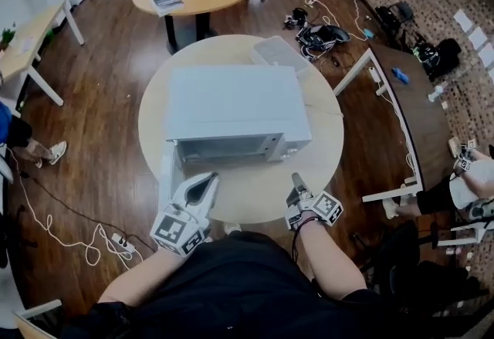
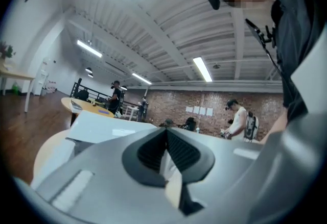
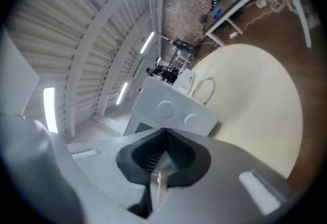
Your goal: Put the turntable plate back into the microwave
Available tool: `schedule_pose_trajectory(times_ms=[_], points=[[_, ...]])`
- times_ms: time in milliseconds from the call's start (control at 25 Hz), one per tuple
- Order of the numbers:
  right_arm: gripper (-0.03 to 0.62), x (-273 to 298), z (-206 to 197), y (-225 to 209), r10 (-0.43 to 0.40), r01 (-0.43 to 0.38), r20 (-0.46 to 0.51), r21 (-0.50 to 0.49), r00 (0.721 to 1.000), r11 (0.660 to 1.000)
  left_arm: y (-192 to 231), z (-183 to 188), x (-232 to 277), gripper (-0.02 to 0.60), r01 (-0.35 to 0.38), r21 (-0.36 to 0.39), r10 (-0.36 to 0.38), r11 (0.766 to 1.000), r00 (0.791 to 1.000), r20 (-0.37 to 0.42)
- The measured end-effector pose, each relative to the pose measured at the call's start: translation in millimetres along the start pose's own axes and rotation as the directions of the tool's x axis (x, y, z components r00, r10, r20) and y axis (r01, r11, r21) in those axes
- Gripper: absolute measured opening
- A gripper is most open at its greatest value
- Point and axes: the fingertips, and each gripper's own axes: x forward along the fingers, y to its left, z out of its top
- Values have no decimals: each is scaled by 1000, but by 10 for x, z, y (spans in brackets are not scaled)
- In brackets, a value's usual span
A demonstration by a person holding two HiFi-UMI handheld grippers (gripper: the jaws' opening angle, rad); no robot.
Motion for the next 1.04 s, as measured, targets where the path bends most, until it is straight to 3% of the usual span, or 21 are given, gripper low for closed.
schedule_pose_trajectory(times_ms=[120, 200, 400, 520, 680, 800, 840, 920, 1040], points=[[2, -321, 101, 292, -25, 23, -7, -188, 1000, 982, -111, -83, 95, 3, 42, -91, -41, 995, 999, 14], [2, -495, 156, 429, -44, 45, 13, -252, 999, 967, -146, -138, 122, 3, 66, -144, -63, 987, 998, 25], [2, -782, 197, 697, -27, 47, 67, -329, 997, 943, -138, -532, 152, 3, 88, -216, -103, 972, 993, -56], [2, -814, 186, 662, -3, 32, 83, -342, 997, 939, -155, -659, 203, 3, 106, -181, -121, 978, 990, -75], [2, -613, 259, 274, 4, 20, 83, -293, 997, 956, -39, -704, 219, 3, 49, -117, -57, 992, 996, -71], [2, -634, 596, 77, 38, -8, 118, -246, 992, 969, -153, -564, 283, 3, 31, -68, -34, 997, 999, -34], [2, -652, 716, 100, 66, -33, 115, -270, 991, 962, -208, -524, 282, 3, 15, -60, -17, 998, 999, -29], [2, -613, 845, 148, 103, -74, 77, -309, 992, 948, -282, -470, 237, 3, -46, -62, 45, 997, 999, -25], [2, -445, 811, 167, 129, -125, -1, -259, 992, 958, -363, -433, 119, 3, -159, -69, 158, 985, 987, -25]])
